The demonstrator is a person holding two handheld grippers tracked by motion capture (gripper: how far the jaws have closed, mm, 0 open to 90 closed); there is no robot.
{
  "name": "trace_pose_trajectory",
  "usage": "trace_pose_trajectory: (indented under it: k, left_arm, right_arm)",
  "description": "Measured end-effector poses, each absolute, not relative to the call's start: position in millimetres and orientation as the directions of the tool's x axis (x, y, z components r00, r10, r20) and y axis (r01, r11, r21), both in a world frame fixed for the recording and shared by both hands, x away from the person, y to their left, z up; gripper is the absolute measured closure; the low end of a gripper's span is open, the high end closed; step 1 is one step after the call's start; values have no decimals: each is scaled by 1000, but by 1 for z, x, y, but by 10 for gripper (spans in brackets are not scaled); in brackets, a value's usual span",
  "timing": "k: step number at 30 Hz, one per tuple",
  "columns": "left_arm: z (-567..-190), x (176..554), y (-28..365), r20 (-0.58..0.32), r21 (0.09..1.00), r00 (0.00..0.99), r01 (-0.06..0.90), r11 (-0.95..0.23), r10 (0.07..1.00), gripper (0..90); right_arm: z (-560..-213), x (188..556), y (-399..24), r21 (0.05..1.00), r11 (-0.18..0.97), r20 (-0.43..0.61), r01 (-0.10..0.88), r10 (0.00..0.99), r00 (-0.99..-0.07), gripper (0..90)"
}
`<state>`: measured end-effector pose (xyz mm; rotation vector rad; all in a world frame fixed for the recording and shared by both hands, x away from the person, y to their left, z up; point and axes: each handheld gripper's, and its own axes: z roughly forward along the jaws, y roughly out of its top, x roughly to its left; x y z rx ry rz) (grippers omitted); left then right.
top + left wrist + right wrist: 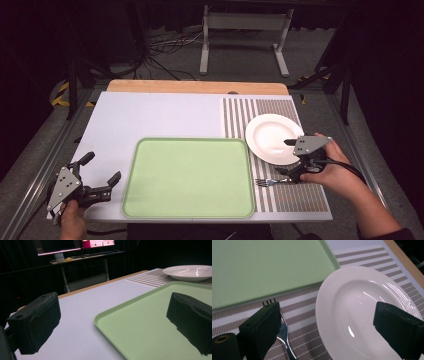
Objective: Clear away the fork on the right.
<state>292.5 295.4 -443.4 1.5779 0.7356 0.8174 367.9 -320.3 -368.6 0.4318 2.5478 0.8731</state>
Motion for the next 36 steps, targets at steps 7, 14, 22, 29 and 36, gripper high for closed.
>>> trace_pose_trajectory:
  k: [7,14,22,29,36]
  left_arm:
    - [-443,292,295,112,988,560,22,-150,821,0]
    - [-443,293,296,113,988,561,20,-150,820,0]
    - [-443,293,295,112,988,560,22,-150,821,0]
    - [-443,292,296,111,989,560,21,-148,821,0]
    - [-443,292,296,111,988,561,23,-150,820,0]
  right_arm:
    - [-370,371,-318,536,831,-274,151,340,-900,106]
    - [-372,371,-315,461,878,-267,131,278,-923,129]
    - [-377,373,-315,372,921,-247,112,215,-945,167]
    - [-384,370,-310,307,948,-215,78,149,-965,196]
    - [-389,369,-310,257,961,-167,103,149,-974,248]
